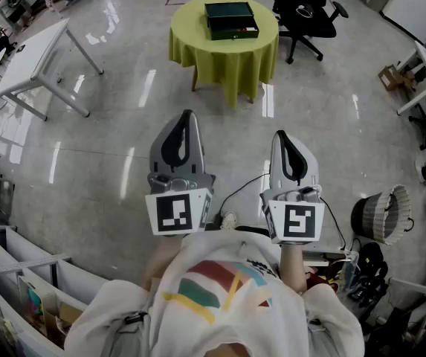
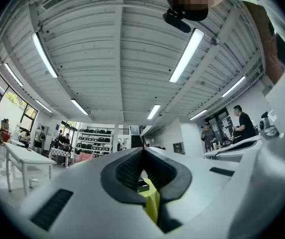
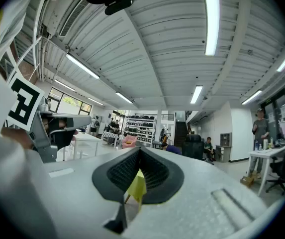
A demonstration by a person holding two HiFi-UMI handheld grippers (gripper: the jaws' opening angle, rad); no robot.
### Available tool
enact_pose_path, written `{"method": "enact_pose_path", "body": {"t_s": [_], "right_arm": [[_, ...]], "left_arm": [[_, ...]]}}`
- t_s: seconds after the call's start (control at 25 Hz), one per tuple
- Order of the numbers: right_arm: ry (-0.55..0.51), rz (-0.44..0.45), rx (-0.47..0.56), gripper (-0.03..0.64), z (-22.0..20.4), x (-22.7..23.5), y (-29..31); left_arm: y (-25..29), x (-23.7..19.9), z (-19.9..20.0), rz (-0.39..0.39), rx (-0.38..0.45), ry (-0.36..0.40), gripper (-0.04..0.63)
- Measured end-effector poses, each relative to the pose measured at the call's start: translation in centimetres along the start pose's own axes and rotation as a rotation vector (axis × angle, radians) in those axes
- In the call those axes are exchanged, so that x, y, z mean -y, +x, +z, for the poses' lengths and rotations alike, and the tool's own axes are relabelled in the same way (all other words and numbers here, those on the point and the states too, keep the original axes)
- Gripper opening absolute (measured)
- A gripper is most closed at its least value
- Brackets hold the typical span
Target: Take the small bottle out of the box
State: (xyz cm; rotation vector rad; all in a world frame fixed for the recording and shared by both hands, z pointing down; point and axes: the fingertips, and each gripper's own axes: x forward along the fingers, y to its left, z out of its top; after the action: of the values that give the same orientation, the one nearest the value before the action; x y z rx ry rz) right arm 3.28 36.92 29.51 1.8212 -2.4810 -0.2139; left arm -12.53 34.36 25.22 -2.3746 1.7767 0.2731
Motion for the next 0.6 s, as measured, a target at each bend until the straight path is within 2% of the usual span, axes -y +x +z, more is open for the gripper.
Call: {"method": "enact_pose_path", "body": {"t_s": [0.6], "right_arm": [[0.021,0.015,0.023,0.004,-0.53,0.69,-0.1]], "left_arm": [[0.42,0.62,-0.09,0.001,0.006,-0.001,0.015]]}}
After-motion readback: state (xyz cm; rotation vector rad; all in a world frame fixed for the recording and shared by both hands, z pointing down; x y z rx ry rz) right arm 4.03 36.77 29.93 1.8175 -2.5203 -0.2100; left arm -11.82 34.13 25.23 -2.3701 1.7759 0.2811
